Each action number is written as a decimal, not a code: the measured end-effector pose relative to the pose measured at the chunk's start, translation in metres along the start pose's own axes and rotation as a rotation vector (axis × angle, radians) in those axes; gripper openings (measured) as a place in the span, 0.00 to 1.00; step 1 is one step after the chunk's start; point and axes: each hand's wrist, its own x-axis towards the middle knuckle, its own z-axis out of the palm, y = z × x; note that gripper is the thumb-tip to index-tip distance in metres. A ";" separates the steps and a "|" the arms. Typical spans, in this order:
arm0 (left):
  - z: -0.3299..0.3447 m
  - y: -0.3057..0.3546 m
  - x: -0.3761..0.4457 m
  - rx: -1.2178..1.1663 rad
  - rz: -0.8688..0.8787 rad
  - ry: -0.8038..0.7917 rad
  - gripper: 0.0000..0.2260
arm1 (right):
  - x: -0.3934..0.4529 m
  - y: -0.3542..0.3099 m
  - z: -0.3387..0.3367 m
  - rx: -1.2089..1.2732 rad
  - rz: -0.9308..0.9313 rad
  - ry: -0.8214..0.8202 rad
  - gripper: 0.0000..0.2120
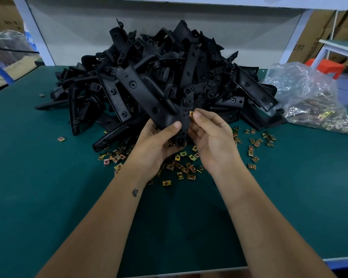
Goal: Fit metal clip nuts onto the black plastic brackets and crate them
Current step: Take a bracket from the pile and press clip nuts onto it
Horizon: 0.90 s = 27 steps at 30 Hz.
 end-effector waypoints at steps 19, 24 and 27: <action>-0.004 -0.006 0.000 0.350 0.071 -0.007 0.30 | -0.004 0.005 0.010 -0.046 -0.033 0.081 0.08; -0.004 -0.007 0.001 0.431 0.126 0.083 0.20 | -0.003 0.007 0.009 -0.183 -0.021 0.166 0.06; -0.002 -0.004 0.002 0.269 0.087 0.113 0.16 | -0.002 0.007 0.007 -0.246 0.048 0.127 0.06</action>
